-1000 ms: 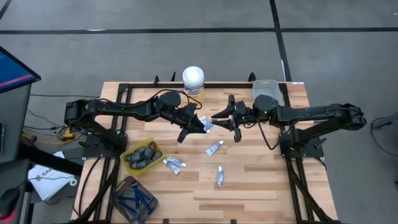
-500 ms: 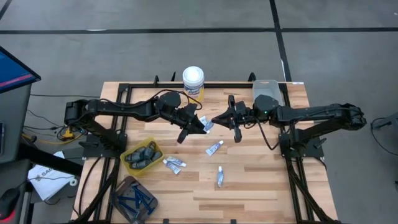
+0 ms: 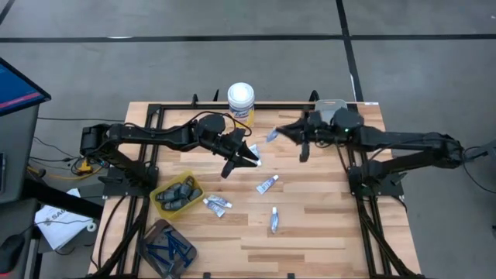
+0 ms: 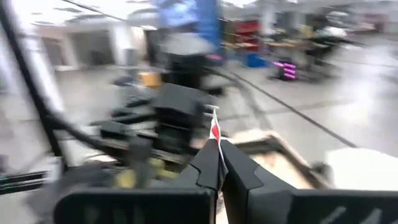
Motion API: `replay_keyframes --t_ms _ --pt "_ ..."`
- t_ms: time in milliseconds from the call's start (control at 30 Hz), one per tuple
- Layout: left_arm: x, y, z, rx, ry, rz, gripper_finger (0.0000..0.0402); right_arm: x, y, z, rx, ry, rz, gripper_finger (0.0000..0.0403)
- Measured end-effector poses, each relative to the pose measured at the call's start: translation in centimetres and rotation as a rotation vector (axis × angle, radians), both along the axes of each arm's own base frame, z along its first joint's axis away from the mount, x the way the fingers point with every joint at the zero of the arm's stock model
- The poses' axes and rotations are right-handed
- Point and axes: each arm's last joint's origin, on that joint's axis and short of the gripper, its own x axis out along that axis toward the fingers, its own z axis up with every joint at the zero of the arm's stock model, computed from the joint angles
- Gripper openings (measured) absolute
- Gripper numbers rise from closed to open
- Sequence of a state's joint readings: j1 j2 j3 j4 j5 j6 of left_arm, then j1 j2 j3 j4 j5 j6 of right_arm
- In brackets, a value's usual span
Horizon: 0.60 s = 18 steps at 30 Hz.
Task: Pick & Place Travel size toiletries
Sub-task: Put the white toothpaste into the gray bin
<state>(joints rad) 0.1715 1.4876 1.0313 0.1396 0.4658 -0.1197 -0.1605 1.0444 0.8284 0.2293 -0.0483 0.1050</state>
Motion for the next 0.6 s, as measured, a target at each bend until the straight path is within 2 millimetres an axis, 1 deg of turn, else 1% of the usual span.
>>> replay_keyframes --t_ms 67,133,233,333,433,600 --pt "0.0 0.0 0.0 -0.001 0.004 0.003 0.0122 -1.3 -0.7 -0.1 0.009 0.063 -0.135 0.0000" --pt "0.0 0.0 0.0 -0.001 0.004 0.003 0.0124 -2.7 -1.4 -0.7 0.017 0.177 -0.344 0.0000" --pt "0.0 0.0 0.0 -0.011 0.008 0.006 0.0124 -4.6 -2.5 -2.3 0.031 0.374 -0.678 0.0000" --pt "0.0 0.1 0.0 -0.019 0.011 0.011 0.0119 -6.0 -3.6 -3.9 0.078 0.510 -0.911 0.0000" --pt "0.0 0.1 0.0 -0.019 0.011 0.012 0.0114 -7.0 -5.0 -5.3 0.152 0.607 -1.098 0.0000" --pt "0.0 0.1 0.0 -0.037 0.016 0.017 0.0108 -7.9 -7.7 -7.8 0.231 0.802 -1.280 0.0000"
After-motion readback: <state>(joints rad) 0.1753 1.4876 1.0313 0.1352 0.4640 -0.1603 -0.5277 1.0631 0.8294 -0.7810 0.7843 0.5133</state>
